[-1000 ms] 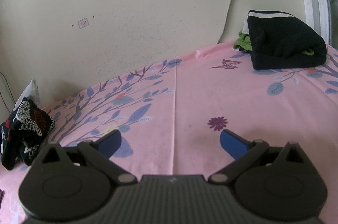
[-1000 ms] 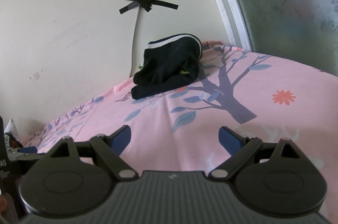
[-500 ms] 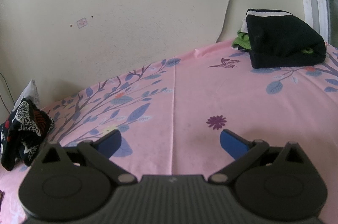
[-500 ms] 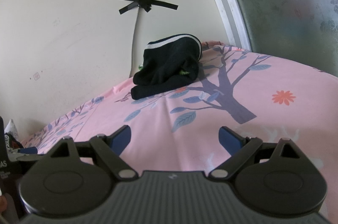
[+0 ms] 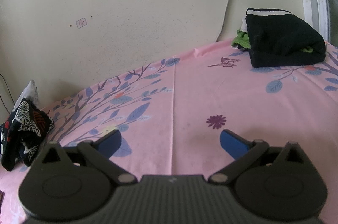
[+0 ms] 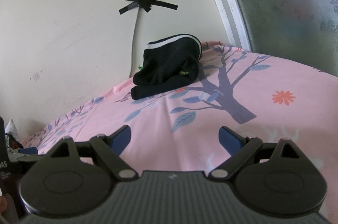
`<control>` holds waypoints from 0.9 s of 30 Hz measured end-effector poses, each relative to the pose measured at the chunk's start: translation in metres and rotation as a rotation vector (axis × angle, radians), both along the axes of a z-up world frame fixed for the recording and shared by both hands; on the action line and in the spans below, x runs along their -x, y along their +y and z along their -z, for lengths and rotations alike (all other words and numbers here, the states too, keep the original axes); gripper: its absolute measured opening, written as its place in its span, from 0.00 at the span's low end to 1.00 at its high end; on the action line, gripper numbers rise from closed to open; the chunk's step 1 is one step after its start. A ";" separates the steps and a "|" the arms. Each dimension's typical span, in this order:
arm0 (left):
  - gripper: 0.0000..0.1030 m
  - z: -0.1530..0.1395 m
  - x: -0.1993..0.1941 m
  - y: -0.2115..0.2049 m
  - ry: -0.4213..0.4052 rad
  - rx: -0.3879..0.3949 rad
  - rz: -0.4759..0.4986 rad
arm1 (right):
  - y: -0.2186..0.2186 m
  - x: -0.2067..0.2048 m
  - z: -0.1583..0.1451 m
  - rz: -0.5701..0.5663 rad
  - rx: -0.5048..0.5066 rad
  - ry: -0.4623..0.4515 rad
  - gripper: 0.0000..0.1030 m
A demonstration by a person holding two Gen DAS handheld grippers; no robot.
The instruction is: Fold small clothes
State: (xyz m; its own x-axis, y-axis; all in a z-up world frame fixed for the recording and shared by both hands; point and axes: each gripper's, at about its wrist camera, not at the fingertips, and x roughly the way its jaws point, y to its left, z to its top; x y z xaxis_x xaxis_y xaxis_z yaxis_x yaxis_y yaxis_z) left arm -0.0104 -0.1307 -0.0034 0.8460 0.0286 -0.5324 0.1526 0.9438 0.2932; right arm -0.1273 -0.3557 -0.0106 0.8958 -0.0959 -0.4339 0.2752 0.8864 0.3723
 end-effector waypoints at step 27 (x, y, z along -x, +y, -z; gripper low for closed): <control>1.00 0.000 0.002 0.000 -0.006 -0.009 0.008 | 0.000 0.000 0.000 -0.001 0.000 -0.001 0.86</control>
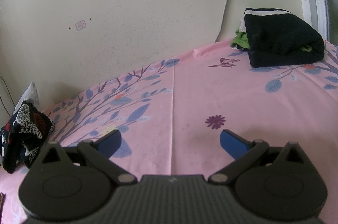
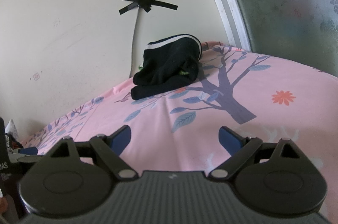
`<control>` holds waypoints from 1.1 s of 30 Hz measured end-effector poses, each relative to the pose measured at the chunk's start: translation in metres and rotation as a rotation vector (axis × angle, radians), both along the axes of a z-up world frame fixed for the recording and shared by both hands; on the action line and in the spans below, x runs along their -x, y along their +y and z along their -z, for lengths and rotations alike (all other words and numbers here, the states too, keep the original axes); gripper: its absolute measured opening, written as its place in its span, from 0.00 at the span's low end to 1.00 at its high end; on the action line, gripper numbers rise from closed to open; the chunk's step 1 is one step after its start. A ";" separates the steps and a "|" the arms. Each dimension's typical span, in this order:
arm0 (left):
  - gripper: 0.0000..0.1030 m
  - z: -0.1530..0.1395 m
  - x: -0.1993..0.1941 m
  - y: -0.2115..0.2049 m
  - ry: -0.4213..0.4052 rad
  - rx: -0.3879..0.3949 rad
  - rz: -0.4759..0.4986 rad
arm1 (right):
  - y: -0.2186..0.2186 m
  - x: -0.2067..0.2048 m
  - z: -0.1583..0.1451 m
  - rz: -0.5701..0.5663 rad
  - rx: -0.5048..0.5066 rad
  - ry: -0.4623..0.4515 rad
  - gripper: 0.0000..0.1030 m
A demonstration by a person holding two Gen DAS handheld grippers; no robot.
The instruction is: Fold small clothes
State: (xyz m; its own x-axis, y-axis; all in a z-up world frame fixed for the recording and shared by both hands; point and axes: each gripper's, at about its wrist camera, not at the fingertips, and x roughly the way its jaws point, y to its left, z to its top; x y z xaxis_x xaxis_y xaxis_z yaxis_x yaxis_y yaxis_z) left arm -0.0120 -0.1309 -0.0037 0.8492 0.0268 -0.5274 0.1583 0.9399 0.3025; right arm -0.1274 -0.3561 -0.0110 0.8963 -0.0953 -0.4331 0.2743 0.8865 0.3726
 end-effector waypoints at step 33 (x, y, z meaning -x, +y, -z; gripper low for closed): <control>1.00 0.000 0.003 0.000 0.005 -0.006 0.034 | 0.000 0.000 0.000 0.001 0.000 -0.001 0.86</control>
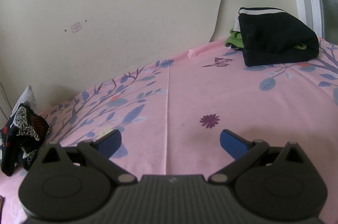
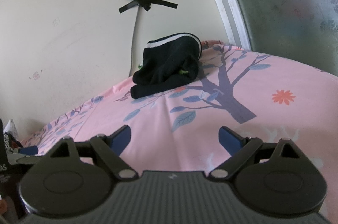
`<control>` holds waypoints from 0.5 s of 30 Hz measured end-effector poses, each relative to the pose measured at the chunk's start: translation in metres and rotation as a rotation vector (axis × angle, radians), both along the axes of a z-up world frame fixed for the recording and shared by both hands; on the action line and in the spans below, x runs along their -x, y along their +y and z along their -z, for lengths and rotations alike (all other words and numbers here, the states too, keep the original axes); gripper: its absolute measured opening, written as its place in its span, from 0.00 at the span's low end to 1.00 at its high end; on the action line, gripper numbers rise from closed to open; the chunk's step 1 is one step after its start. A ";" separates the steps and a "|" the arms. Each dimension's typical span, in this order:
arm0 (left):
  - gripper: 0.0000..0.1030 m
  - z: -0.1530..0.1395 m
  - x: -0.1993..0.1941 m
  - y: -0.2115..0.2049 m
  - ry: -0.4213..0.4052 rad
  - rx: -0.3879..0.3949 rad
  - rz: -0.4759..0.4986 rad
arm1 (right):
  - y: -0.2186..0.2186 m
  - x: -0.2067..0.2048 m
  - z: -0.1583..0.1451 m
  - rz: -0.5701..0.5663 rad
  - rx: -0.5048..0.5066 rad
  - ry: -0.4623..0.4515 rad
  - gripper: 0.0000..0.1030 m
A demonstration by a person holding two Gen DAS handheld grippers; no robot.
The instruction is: Fold small clothes
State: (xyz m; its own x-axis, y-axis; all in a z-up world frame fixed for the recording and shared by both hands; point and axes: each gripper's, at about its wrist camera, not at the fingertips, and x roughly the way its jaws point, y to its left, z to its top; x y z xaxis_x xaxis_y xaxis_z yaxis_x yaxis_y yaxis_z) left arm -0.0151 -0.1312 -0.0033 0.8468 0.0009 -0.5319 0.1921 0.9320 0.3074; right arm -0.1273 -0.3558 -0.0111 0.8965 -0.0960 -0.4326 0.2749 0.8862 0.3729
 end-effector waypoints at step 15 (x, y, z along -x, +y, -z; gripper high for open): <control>1.00 0.000 0.001 -0.003 -0.004 -0.005 0.008 | -0.001 0.000 0.000 -0.002 0.000 0.000 0.86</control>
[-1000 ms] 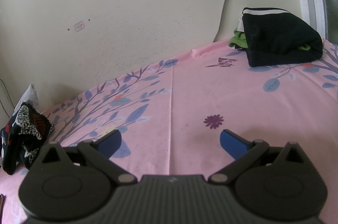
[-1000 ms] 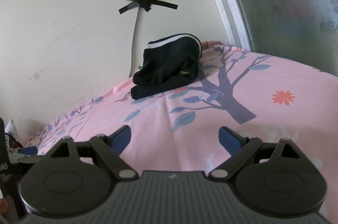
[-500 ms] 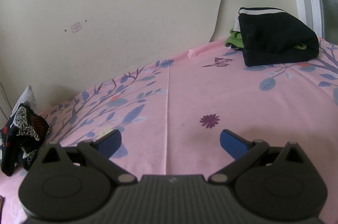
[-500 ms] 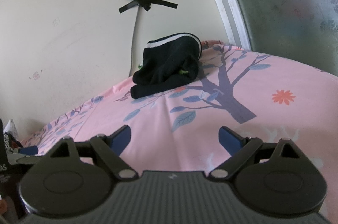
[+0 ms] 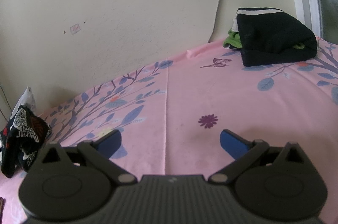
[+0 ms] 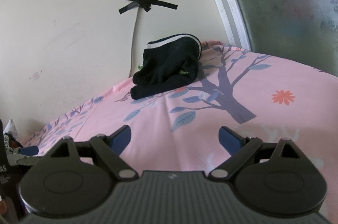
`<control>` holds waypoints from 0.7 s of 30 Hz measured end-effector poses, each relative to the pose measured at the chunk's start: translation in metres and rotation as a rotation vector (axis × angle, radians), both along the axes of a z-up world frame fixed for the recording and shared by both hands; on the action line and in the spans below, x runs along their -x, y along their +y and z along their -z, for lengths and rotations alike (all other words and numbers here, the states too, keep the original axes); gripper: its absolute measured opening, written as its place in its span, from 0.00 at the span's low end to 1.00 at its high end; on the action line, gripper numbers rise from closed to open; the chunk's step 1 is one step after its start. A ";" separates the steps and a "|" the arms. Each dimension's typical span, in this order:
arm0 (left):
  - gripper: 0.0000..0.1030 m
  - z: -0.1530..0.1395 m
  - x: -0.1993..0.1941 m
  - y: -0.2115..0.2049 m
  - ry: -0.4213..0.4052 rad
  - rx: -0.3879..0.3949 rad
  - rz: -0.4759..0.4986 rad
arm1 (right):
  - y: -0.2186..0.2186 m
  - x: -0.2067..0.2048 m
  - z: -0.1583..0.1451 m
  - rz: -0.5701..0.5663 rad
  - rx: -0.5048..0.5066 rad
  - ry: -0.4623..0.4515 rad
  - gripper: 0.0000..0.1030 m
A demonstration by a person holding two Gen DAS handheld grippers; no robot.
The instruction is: Fold small clothes
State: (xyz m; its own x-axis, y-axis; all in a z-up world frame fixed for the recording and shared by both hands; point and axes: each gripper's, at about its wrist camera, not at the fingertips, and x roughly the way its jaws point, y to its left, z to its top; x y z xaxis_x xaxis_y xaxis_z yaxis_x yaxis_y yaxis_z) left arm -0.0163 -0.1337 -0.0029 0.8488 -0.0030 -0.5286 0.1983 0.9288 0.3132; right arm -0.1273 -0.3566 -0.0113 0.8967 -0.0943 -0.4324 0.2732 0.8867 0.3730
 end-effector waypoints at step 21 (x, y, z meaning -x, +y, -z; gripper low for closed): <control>1.00 0.000 0.000 -0.004 0.006 0.003 0.007 | 0.000 -0.001 0.000 -0.001 0.000 0.000 0.86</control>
State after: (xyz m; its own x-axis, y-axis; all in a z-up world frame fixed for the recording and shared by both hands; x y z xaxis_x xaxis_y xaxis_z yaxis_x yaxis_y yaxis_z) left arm -0.0160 -0.1373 -0.0029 0.8455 -0.0103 -0.5338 0.2067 0.9281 0.3096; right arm -0.1267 -0.3570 -0.0114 0.8969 -0.0936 -0.4323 0.2724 0.8869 0.3731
